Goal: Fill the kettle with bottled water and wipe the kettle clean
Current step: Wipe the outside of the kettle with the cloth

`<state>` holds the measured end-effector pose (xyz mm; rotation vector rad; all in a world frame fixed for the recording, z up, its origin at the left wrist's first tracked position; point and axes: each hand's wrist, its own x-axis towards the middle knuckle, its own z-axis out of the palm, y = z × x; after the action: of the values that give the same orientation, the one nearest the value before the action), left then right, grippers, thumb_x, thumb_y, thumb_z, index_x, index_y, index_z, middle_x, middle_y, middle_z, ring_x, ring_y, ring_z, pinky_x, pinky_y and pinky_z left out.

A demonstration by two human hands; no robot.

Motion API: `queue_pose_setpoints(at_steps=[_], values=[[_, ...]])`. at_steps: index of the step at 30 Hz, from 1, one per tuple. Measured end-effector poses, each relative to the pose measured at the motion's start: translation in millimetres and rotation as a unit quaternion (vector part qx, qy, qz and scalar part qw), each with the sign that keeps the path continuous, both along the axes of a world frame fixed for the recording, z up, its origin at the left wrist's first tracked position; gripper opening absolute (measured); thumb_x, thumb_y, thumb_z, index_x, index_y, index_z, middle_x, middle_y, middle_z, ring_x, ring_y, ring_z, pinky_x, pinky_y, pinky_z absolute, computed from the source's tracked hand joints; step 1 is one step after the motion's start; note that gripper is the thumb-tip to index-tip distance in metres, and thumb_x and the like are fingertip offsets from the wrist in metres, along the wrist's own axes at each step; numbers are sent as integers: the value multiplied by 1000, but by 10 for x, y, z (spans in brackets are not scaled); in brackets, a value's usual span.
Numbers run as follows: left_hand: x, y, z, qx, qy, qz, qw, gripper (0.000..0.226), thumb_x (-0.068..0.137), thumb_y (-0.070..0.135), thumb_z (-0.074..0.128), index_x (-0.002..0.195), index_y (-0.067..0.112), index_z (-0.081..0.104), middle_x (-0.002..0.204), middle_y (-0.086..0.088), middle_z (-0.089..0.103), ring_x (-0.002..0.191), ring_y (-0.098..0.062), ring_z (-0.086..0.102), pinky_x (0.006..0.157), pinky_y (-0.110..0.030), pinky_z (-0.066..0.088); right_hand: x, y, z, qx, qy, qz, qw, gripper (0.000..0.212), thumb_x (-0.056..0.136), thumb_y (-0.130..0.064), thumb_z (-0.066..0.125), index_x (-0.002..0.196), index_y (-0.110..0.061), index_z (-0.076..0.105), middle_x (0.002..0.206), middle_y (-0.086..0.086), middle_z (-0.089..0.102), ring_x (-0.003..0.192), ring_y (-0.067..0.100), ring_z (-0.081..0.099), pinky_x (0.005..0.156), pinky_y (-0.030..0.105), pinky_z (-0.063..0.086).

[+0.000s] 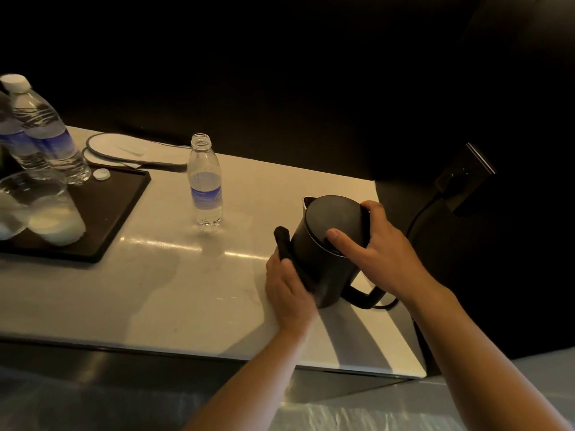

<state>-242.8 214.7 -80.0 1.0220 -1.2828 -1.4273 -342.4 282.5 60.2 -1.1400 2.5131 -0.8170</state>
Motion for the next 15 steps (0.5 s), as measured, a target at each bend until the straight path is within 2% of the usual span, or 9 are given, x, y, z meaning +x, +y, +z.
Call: queue_pose_setpoints(at_steps=[2, 4, 6, 8, 12, 15], values=[[-72, -205, 91, 140, 12, -35, 989, 36, 93, 50, 32, 104, 37, 64, 103, 0, 68, 100, -19, 65, 92, -45, 53, 12, -5, -1, 0, -1, -4, 1000, 87, 81, -75, 59, 149, -30, 26, 124, -7, 47, 103, 20, 58, 72, 22, 48], [-118, -407, 231, 217, 11, -95, 971, 42, 86, 57, 35, 102, 39, 70, 107, -1, 73, 103, -23, 67, 98, -51, 53, 20, -7, -1, 1, -1, -6, 1000, 87, 81, -75, 58, 148, -30, 25, 124, -7, 47, 103, 20, 58, 74, 23, 49], [-132, -461, 393, 186, 11, -139, 973, 51, 84, 57, 36, 115, 37, 70, 122, -6, 71, 115, -30, 65, 103, -56, 49, 22, -8, -5, 2, 3, -6, 1000, 87, 80, -76, 58, 148, -31, 26, 124, -7, 48, 102, 19, 59, 72, 23, 50], [-101, -365, 571, 78, -5, -159, 984, 59, 88, 55, 32, 133, 29, 60, 136, -10, 63, 127, -31, 58, 108, -54, 46, 24, -3, -5, 2, 4, -9, 1000, 86, 81, -75, 58, 147, -31, 26, 123, -7, 49, 100, 19, 59, 68, 19, 48], [-38, -371, 586, 18, 64, -191, 979, 64, 91, 62, 27, 137, 25, 54, 127, -7, 65, 118, -24, 61, 103, -48, 52, 12, -8, 7, 5, 4, -3, 1000, 87, 80, -75, 59, 147, -30, 27, 124, -7, 50, 101, 18, 59, 67, 17, 46], [-39, -611, 545, 63, 73, -279, 955, 52, 98, 51, 30, 126, 21, 63, 116, -8, 71, 112, -24, 66, 98, -47, 56, 7, -25, 24, 12, 2, 0, 1000, 95, 73, -81, 53, 148, -29, 27, 126, -8, 47, 103, 17, 57, 67, 16, 45]])
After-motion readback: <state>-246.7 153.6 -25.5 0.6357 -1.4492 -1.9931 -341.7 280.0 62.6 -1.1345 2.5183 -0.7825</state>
